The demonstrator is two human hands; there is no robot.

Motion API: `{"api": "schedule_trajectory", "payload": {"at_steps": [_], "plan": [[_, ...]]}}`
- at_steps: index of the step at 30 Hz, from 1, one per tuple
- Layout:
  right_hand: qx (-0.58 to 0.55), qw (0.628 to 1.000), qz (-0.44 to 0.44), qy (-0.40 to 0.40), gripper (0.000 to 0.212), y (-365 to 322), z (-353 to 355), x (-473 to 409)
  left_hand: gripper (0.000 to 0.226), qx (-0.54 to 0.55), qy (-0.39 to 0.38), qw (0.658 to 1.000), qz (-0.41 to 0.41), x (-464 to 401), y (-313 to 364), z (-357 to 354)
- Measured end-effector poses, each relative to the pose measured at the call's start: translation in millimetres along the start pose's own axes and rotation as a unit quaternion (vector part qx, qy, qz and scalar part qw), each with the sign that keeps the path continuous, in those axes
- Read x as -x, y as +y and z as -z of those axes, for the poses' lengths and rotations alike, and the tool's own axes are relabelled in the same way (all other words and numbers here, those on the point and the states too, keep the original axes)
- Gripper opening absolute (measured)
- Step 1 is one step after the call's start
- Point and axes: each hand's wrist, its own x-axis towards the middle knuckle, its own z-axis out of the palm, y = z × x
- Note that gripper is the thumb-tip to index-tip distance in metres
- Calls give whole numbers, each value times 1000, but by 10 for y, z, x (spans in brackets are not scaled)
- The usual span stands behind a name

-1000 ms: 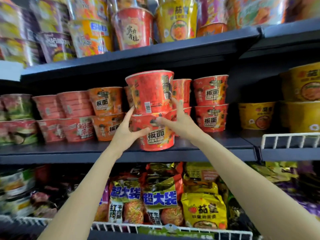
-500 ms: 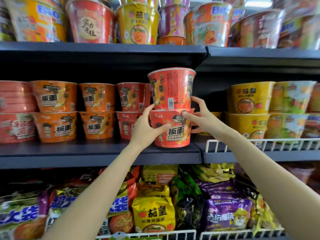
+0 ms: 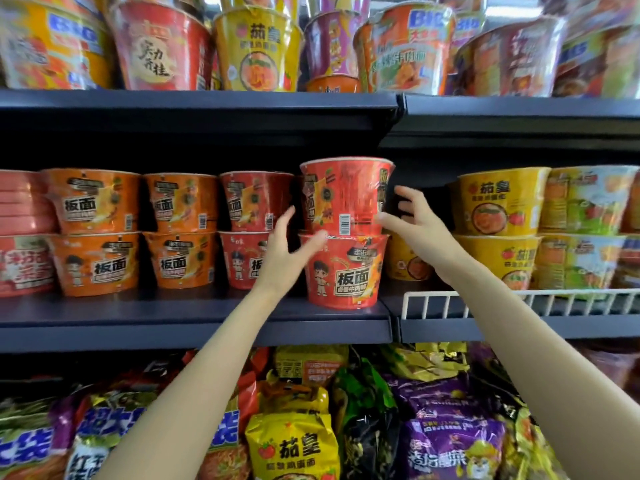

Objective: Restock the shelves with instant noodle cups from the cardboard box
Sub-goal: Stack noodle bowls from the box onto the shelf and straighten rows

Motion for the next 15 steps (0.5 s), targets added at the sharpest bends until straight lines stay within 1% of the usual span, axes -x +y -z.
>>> {"api": "schedule_trajectory", "payload": {"at_steps": [1,2,4,6,7,9,11,12,13,14,15], "plan": [[17,998,29,49,63,-35,-29,2,70,38,13,999,4,-57,73,16],[38,995,56,77,57,-66,-83,8,59,58,20,998,15,-119,149,24],[79,990,81,78,55,-86,-228,12,45,91,7,995,46,-210,239,45],[100,989,79,69,60,-80,-320,-19,33,106,-11,993,46,-190,326,23],[86,992,67,68,62,-85,-319,-45,33,91,-6,995,27,-154,353,4],[-15,999,14,40,66,-90,-250,-131,35,16,40,997,-56,-26,322,-23],[-111,992,-52,-14,65,-66,-166,-223,30,-41,96,985,-138,100,245,-42],[-115,991,-67,-33,62,-40,-137,-265,30,-56,118,979,-156,94,219,-52],[-105,991,-69,-41,60,-19,-124,-290,32,-67,128,978,-150,58,217,-58],[-89,993,-64,-32,61,13,-121,-311,37,-74,123,982,-121,7,233,-59],[-69,996,-55,0,62,42,-118,-311,45,-74,104,989,-80,-47,257,-57]]}}
